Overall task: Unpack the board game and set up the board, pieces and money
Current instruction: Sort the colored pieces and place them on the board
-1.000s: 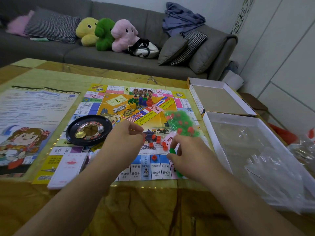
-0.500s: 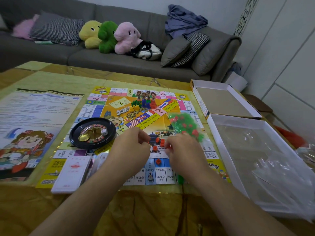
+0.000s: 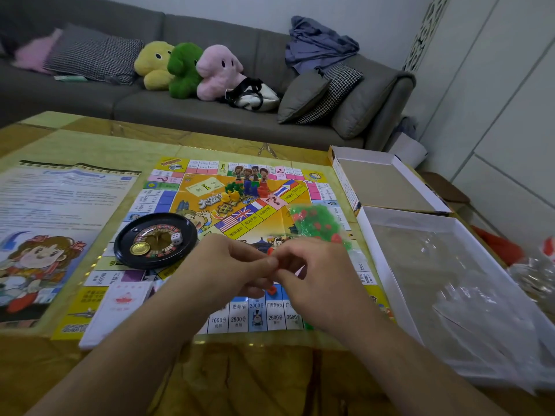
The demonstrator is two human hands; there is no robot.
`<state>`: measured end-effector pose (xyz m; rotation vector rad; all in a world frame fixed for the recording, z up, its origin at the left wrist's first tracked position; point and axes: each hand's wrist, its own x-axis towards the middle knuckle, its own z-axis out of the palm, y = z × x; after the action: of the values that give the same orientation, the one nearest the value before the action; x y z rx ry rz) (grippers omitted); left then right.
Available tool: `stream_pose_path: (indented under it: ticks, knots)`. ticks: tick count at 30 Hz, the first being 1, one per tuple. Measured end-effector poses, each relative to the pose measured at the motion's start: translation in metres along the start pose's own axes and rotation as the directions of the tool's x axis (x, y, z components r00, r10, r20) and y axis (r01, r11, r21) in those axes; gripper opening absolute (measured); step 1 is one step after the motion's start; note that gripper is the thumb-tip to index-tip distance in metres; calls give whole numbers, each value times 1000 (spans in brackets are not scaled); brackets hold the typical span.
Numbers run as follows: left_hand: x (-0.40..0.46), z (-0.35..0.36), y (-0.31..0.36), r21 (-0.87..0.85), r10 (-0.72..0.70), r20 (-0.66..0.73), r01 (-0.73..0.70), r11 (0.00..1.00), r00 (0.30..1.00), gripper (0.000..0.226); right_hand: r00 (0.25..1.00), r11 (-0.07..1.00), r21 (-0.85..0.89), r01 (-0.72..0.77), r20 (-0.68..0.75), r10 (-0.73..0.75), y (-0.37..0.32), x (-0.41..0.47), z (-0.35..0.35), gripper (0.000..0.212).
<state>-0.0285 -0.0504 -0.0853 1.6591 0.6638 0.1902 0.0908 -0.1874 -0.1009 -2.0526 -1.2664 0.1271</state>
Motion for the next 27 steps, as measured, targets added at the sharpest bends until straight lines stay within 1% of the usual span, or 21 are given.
stream_pose_path:
  ticks: [3,6,8,10,13,16,18,23,25,27]
  knots:
    - [-4,-4,-1,23,1,23,-1,1000,1000,9,997,995,-70,75,30,-73,-3,-4,4,15]
    - [-4,-5,-2,-71,-25,9,25,997,1000,9,998,998,-6,63,-18,-63,-5,-4,5,23]
    - [-3,-5,-2,-173,-43,-2,42,984,999,12,996,995,94,29,-85,-21,-7,-3,1,20]
    - [-2,-5,-1,-258,-48,1,46,965,999,13,990,967,250,-51,-112,81,-9,-1,-6,21]
    - [-2,-6,1,-349,-37,12,39,936,999,15,980,877,465,-123,-85,182,-10,2,-16,25]
    - [-1,-6,3,-421,-6,26,16,907,1000,17,976,809,574,-129,-69,205,-12,2,-20,27]
    - [-2,-5,5,-455,5,29,9,890,1000,17,976,791,600,-119,-74,203,-14,3,-20,27]
    - [-5,-4,8,-513,-13,49,36,858,999,16,975,818,568,-92,-115,190,-14,4,-17,18]
    - [-6,-2,8,-553,-23,60,53,832,998,17,970,788,609,-96,-120,211,-15,3,-16,13]
    - [-7,1,8,-604,-27,69,63,794,997,22,965,752,651,-103,-118,234,-16,2,-15,10]
